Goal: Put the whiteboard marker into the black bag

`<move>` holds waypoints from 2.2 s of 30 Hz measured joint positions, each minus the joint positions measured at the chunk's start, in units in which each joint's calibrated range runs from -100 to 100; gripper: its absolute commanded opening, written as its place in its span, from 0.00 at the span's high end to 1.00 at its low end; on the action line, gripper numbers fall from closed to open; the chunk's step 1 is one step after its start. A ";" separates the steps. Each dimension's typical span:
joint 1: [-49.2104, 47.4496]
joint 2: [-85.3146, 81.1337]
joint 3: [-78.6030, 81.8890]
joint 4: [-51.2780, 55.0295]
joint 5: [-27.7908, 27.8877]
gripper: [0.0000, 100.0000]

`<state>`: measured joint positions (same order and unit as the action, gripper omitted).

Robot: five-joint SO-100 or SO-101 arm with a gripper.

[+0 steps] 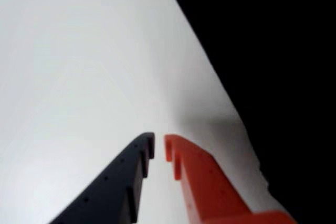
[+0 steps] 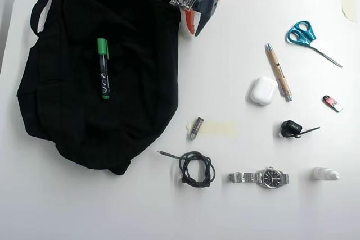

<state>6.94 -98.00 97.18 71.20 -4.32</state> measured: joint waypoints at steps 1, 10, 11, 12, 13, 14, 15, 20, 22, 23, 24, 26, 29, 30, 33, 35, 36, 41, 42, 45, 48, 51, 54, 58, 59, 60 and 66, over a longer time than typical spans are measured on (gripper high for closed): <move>0.07 0.00 0.43 -0.34 0.15 0.98; 2.94 0.00 1.02 0.26 5.67 0.98; 2.94 0.00 1.02 0.26 5.96 0.98; 2.72 0.00 1.02 0.26 6.25 0.98; 2.42 0.00 1.02 0.26 6.45 0.98; 2.20 0.00 1.02 0.26 6.59 0.98; 1.91 0.00 1.02 0.26 6.69 0.98; -0.95 0.00 1.02 0.26 7.18 0.98; -2.28 0.00 1.02 0.26 8.35 0.98; -2.94 0.00 1.02 0.26 8.89 0.98; -3.67 0.00 1.02 0.26 9.18 0.98; -5.14 0.00 1.02 0.26 9.43 0.98; -7.71 0.00 1.02 0.26 9.62 0.98; -8.51 0.00 1.02 0.26 9.62 0.98; -10.57 0.00 1.02 0.26 9.87 0.98; -12.11 -0.08 1.02 0.26 10.84 0.98; -13.14 -0.08 1.02 0.26 11.33 0.98; -18.35 -0.08 1.02 0.26 11.92 0.98; -18.57 -0.08 1.02 0.26 11.92 0.98; -18.94 -0.08 1.02 0.26 11.92 0.98; -18.94 -0.08 1.02 0.26 11.92 0.98; -19.08 -0.08 1.02 0.26 11.92 0.98; -19.16 -0.08 1.02 0.26 11.92 0.98; -19.16 -0.08 1.02 0.26 11.92 0.98; -19.16 -0.08 1.02 0.26 11.92 0.98; -19.16 -0.08 1.02 0.26 11.92 0.98; -19.16 -0.08 1.02 0.26 11.92 0.98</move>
<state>-12.22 -98.08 98.21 71.45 7.59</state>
